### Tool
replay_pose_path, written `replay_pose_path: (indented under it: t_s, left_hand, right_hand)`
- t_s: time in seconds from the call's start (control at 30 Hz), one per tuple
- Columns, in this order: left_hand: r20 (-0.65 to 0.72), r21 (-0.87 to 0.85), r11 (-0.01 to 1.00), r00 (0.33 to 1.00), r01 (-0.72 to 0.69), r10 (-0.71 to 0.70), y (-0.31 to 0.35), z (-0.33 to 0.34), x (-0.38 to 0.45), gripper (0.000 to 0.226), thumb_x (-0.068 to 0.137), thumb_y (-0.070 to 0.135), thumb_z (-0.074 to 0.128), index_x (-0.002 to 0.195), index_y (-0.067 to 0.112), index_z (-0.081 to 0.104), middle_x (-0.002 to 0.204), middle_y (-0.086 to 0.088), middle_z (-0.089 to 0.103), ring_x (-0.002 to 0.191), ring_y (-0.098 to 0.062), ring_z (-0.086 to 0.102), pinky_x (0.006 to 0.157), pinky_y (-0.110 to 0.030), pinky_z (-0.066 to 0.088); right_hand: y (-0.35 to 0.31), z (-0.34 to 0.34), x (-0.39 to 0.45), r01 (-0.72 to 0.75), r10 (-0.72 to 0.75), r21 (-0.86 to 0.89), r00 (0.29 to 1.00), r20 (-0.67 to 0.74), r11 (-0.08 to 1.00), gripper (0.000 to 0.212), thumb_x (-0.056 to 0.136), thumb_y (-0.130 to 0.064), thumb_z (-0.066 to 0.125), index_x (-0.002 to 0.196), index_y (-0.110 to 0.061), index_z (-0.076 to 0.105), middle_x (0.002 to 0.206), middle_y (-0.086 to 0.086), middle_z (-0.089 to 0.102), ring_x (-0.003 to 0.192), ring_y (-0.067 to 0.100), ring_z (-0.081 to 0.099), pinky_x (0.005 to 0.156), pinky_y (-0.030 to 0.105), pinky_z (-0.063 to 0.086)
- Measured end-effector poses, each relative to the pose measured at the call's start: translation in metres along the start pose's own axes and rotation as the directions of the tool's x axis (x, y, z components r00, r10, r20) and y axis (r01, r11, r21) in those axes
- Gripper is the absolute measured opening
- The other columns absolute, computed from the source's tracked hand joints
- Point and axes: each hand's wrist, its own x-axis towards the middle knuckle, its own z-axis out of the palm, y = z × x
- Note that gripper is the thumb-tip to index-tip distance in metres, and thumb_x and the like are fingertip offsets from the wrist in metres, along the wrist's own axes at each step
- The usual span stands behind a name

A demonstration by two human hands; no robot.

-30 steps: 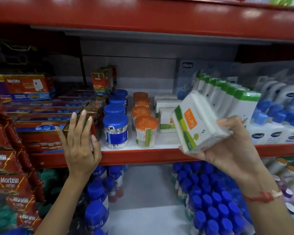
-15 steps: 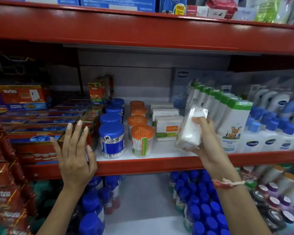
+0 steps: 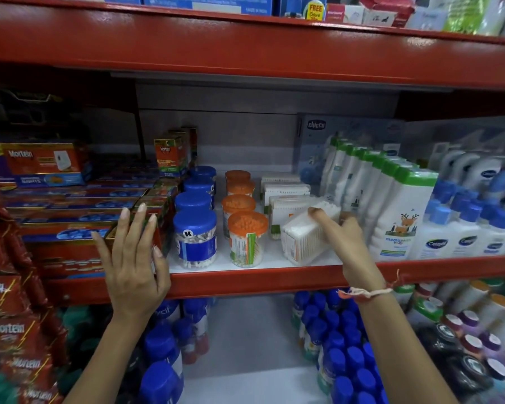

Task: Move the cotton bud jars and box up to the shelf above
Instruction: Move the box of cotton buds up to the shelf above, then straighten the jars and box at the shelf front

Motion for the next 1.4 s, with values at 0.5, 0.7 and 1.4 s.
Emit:
replay_pose_path:
  t_s: [0.5,0.7,1.4]
  left_hand:
    - [-0.011,-0.004,1.0,1.0,0.02,-0.02,0.0,0.001,-0.001,0.048,0.097,0.012,0.037,0.143,-0.003,0.037,0.154,-0.016,0.034,0.151,-0.025,0.018,0.125,-0.049,-0.003]
    - [-0.01,0.019,0.998,0.998,0.065,-0.065,0.001,0.002,-0.001,0.05,0.097,0.013,0.036,0.144,-0.003,0.037,0.153,-0.018,0.036,0.149,-0.028,0.022,0.124,-0.051,-0.003]
    - [0.004,0.014,0.997,0.997,0.073,-0.073,0.002,0.0,-0.001,0.047,0.099,0.014,0.034,0.145,0.001,0.037,0.153,-0.015,0.036,0.151,-0.024,0.018,0.126,-0.05,-0.001]
  right_hand:
    - [-0.067,0.071,-0.08,0.628,-0.533,-0.415,0.779,0.332,0.659,0.066,0.085,-0.059,0.06,0.134,-0.015,0.052,0.131,0.012,0.049,0.128,0.029,0.041,0.101,0.036,0.039]
    - [-0.071,0.136,-0.083,0.705,-0.604,-0.578,0.686,0.406,0.411,0.098,0.071,-0.083,0.05,0.127,-0.003,0.052,0.121,0.018,0.061,0.117,0.036,0.053,0.093,0.04,0.045]
    - [-0.07,0.128,-0.069,0.756,-0.511,-0.325,0.634,0.581,0.568,0.069,0.074,-0.055,0.074,0.127,-0.016,0.051,0.121,0.007,0.064,0.107,0.024,0.063,0.075,0.027,0.044]
